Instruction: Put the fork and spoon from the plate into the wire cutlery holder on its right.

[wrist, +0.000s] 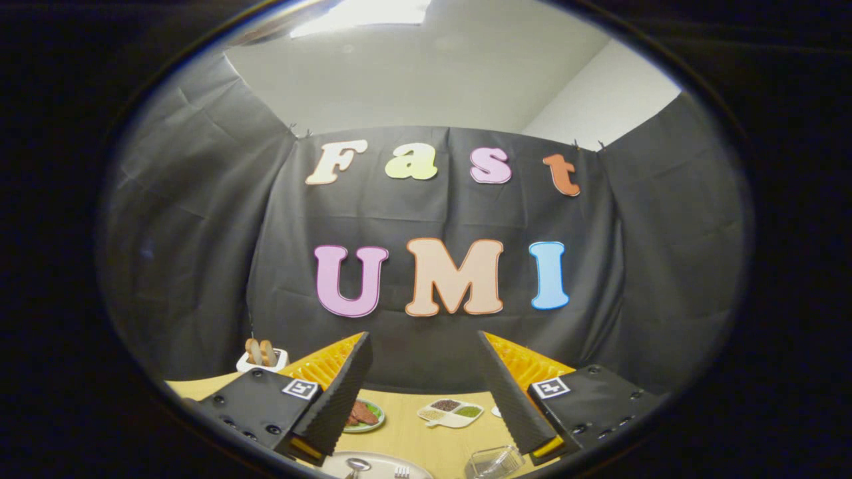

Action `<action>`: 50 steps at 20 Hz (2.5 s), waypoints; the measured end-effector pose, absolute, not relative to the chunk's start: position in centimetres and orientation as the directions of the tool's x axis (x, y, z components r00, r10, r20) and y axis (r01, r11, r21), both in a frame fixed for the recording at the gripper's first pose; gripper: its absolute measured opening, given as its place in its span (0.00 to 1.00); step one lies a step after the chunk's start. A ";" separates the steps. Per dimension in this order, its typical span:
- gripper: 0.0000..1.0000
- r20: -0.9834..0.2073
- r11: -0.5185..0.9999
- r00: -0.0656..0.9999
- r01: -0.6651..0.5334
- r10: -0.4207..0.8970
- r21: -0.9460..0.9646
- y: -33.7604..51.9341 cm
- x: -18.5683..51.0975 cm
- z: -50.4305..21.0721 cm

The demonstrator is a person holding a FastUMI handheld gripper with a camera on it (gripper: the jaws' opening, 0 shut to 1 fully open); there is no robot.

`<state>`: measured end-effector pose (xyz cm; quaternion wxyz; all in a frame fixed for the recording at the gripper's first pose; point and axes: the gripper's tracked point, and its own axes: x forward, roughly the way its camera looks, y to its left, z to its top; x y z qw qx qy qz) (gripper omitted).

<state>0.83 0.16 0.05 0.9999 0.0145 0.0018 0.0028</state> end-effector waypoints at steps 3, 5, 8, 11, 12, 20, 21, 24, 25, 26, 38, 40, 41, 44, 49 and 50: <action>1.00 -0.011 1.000 1.000 -0.010 0.010 0.025 0.3 0.8 -0.1; 1.00 -0.019 1.000 1.000 -0.018 0.018 0.023 0.5 0.8 -0.4; 1.00 -0.047 0.999 0.998 -0.038 0.038 0.017 1.1 0.9 -1.2; 1.00 -0.090 0.998 0.994 -0.057 0.057 0.008 1.6 0.9 -2.5; 1.00 -0.114 0.998 0.991 -0.064 0.064 0.004 1.8 0.8 -3.2; 1.00 -0.295 0.996 0.952 -0.089 0.085 0.000 1.9 -0.4 -9.5; 1.00 -0.318 0.996 0.944 -0.093 0.088 -0.001 1.9 -0.7 -10.5; 1.00 -0.417 0.994 0.903 -0.111 0.101 0.001 2.1 -1.9 -14.6; 1.00 -0.454 0.993 0.884 -0.118 0.107 0.006 2.2 -2.4 -16.0; 1.00 -0.488 0.993 0.866 -0.121 0.110 0.008 2.3 -2.8 -17.3; 1.00 -0.773 0.985 0.623 -0.173 0.121 0.015 2.6 -8.7 -30.4; 1.00 -0.808 0.984 0.577 -0.177 0.121 0.020 2.6 -9.6 -32.0; 1.00 -0.820 0.983 0.560 -0.184 0.119 0.017 2.7 -10.1 -32.5; 1.00 -0.845 0.976 0.521 -0.217 0.124 0.010 3.1 -11.0 -33.8; 0.83 -0.866 0.970 0.483 -0.242 0.126 0.006 3.8 -11.5 -34.9; 0.78 -0.871 0.970 0.474 -0.243 0.128 0.010 4.0 -11.5 -35.1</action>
